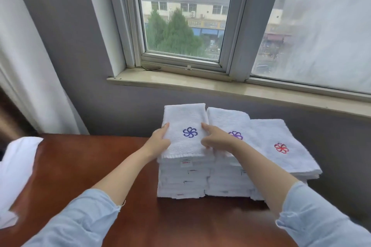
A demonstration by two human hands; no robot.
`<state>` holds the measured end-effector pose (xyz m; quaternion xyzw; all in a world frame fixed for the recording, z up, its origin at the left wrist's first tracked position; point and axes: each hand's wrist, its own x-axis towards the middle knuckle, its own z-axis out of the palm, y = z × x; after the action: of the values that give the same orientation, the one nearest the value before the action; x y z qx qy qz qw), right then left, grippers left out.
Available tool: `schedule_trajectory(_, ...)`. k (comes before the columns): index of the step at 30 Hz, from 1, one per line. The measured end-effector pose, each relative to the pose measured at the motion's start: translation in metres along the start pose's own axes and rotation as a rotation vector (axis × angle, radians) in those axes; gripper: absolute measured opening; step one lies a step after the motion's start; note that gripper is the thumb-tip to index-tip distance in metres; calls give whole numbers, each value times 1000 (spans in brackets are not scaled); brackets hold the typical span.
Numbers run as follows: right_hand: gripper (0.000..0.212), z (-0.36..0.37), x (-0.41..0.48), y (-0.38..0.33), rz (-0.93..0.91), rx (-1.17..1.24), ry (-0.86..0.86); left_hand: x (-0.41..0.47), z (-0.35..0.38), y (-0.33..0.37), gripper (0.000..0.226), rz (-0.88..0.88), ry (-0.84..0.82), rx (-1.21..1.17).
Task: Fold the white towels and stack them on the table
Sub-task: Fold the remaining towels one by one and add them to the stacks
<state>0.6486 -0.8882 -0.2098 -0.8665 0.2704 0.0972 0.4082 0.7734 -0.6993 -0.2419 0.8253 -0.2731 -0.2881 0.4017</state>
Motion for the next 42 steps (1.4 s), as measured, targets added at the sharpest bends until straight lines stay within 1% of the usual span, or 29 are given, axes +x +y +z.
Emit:
schedule_trajectory(2,67,1,1,-5,-1,-99,17,1,2,0,74,-10,-4,49)
schedule_trajectory(4,49,3,-3,-9,2,-212,48,-1,2,0,72,1,2,116)
schedule_trajectory(6,30,4,-12,-12,-1,-384,110,-7,0,2,69,30,50,195)
schedule_trajectory(7,27,5,-17,-13,-16,-485,154,-11,-1,3,67,46,77,236)
schedule_trajectory(9,29,7,-23,-15,-94,-643,242,-20,-4,5,62,71,106,294)
schedule_trajectory(10,36,8,-25,-16,-142,-682,277,-24,-5,5,58,83,105,314)
schedule_trajectory(11,43,10,-27,-17,-193,-695,304,-28,-6,5,55,94,100,327)
schedule_trajectory(13,51,13,-31,-23,-292,-671,321,-38,-10,2,58,113,97,322)
schedule_trajectory(16,58,25,-35,-39,-405,-631,258,-58,-22,-8,64,149,140,351)
schedule_trajectory(18,62,38,-38,-53,-459,-599,218,-73,-36,-23,69,130,161,391)
schedule_trajectory(23,65,87,-29,-104,-606,-586,102,-118,-78,-68,77,-6,239,420)
schedule_trajectory(29,69,180,-9,-177,-748,-646,-82,-182,-144,-137,82,-235,347,407)
schedule_trajectory(32,73,229,3,-214,-782,-679,-160,-207,-177,-180,82,-320,363,379)
schedule_trajectory(36,75,293,21,-259,-794,-681,-212,-233,-225,-238,83,-420,348,369)
schedule_trajectory(39,75,339,35,-290,-777,-677,-250,-245,-262,-279,84,-462,330,372)
schedule_trajectory(42,75,383,53,-318,-768,-678,-280,-244,-298,-316,83,-480,278,386)
